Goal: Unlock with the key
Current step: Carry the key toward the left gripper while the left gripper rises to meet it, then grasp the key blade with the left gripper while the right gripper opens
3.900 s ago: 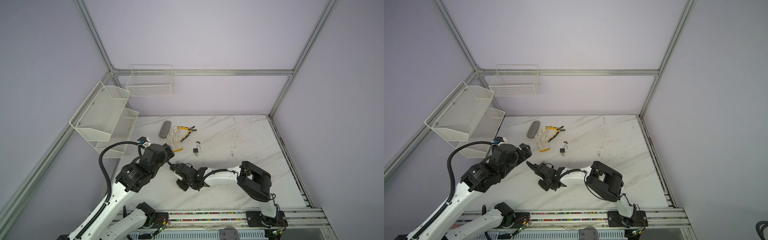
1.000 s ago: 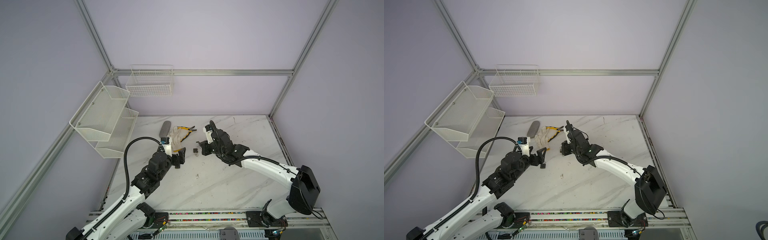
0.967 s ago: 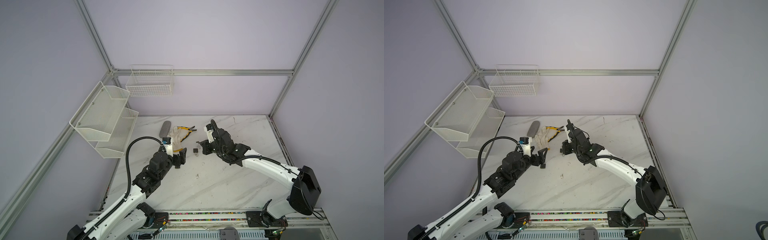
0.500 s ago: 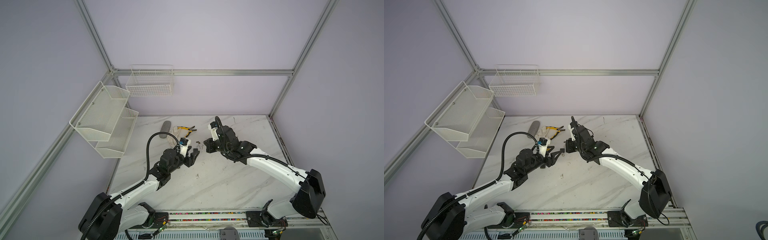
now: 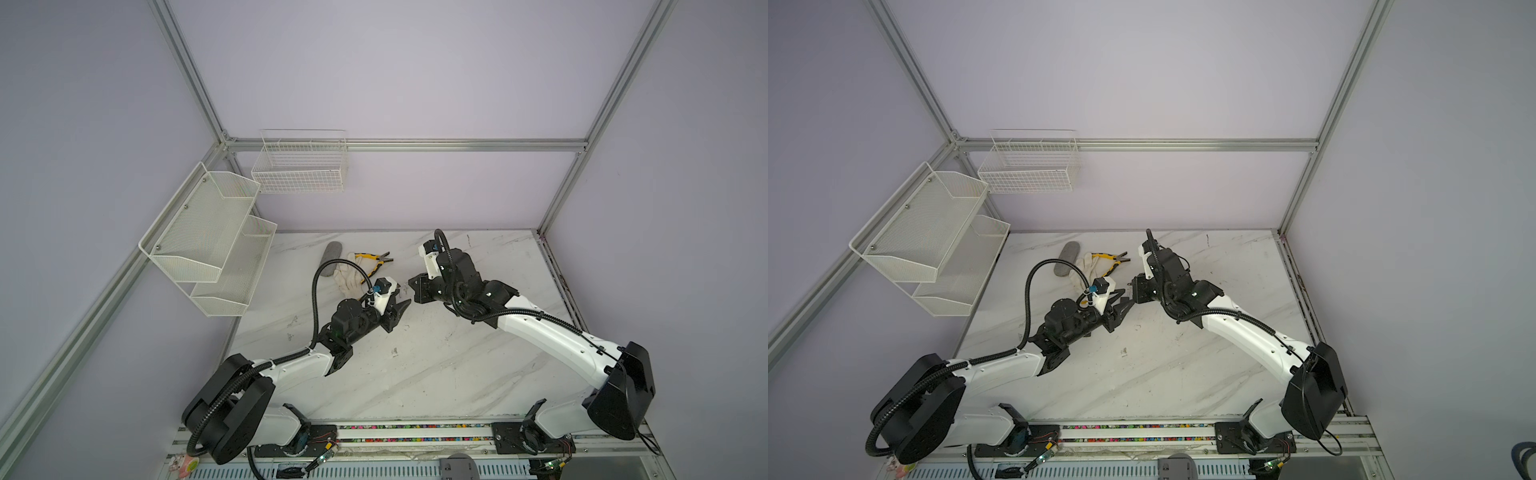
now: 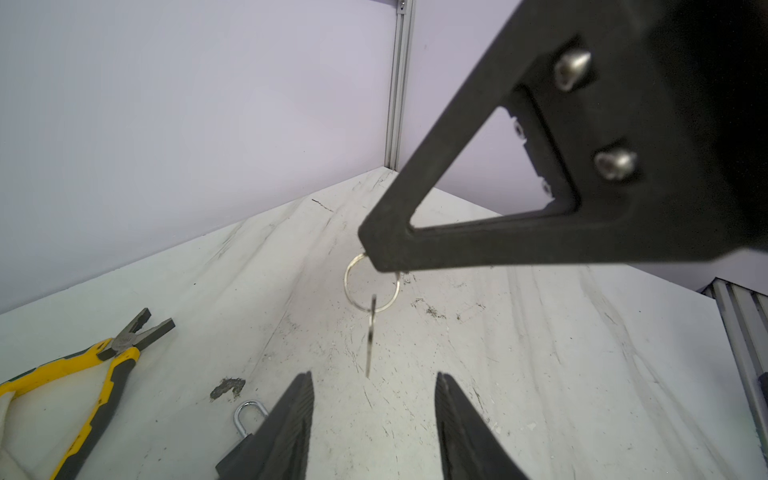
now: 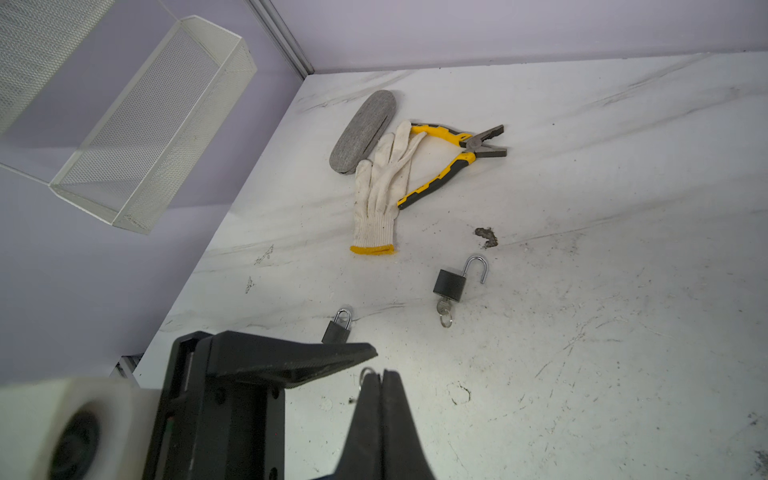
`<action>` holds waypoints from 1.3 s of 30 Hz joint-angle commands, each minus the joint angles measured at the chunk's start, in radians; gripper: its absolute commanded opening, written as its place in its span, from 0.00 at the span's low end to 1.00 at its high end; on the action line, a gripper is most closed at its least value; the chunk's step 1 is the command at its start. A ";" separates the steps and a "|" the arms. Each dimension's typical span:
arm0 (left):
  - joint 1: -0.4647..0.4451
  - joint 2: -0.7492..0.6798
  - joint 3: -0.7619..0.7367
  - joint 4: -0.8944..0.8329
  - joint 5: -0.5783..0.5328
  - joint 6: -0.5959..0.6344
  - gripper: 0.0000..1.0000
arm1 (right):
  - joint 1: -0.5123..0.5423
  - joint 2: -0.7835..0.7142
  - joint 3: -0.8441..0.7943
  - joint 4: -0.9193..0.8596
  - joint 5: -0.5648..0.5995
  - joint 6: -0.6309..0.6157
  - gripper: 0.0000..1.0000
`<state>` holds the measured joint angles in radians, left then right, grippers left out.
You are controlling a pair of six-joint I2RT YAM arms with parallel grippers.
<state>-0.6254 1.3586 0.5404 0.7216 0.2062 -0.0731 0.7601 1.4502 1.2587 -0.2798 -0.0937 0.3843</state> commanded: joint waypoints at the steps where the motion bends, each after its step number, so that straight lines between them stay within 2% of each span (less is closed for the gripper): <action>1: -0.007 0.022 0.019 0.108 0.009 0.036 0.42 | -0.007 -0.024 0.030 -0.012 -0.008 0.014 0.00; 7: -0.008 0.083 0.003 0.225 -0.022 0.032 0.33 | -0.010 -0.021 0.033 -0.009 -0.015 0.020 0.00; 12: -0.007 0.099 0.016 0.236 -0.031 0.040 0.32 | -0.010 -0.017 0.036 -0.007 -0.020 0.021 0.00; 14: -0.008 0.103 0.020 0.242 -0.031 0.042 0.27 | -0.012 -0.016 0.036 -0.006 -0.020 0.022 0.00; 39: -0.007 0.108 0.043 0.284 0.005 0.038 0.15 | -0.015 -0.014 0.033 -0.001 -0.018 0.021 0.00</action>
<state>-0.6300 1.4628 0.5415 0.9440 0.1867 -0.0414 0.7513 1.4498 1.2678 -0.2810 -0.1127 0.3977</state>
